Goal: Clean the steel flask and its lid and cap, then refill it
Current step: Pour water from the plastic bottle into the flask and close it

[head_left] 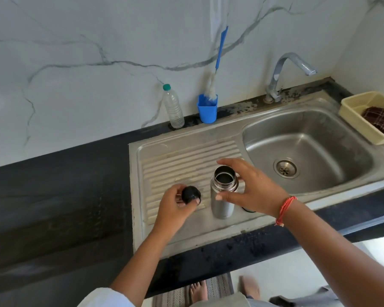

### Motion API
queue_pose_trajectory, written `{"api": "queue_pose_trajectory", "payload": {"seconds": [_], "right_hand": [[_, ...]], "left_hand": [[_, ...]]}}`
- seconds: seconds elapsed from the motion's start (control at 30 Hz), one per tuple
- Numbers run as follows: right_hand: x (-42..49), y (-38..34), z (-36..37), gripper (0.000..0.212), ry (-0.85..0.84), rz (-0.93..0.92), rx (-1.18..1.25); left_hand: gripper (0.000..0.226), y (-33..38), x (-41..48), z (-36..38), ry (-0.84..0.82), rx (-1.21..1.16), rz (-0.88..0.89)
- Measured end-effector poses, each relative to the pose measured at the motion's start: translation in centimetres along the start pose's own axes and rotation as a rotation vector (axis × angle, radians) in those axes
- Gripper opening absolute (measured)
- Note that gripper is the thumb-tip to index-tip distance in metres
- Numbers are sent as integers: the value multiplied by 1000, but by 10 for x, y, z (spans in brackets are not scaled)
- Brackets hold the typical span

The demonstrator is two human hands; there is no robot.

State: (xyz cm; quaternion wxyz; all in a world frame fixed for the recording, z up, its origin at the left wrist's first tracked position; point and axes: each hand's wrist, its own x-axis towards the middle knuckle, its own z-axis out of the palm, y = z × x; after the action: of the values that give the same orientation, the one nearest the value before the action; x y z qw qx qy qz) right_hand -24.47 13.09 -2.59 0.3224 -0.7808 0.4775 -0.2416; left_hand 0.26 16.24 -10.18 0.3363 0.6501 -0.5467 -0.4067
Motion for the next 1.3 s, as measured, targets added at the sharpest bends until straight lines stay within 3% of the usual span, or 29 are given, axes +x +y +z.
{"api": "queue_pose_trajectory", "payload": {"seconds": [0.1,0.23,0.43,1.07,1.3], "right_hand": [[-1,2,2,89,5,21,-13],[-1,-1,4,90,8,27,-52],[0,-4,5,98,34,68,-51],[-8,1,12,112,69,114,8],[-10,10,17,109,104,162,122]], "left_hand": [[34,40,1,-15,88,-344,-39],[49,96,-8,-25,28,-607,78],[38,128,-16,-10,-71,-415,204],[59,110,-6,9,-110,49,325],[62,107,5,-1,-197,68,324]]}}
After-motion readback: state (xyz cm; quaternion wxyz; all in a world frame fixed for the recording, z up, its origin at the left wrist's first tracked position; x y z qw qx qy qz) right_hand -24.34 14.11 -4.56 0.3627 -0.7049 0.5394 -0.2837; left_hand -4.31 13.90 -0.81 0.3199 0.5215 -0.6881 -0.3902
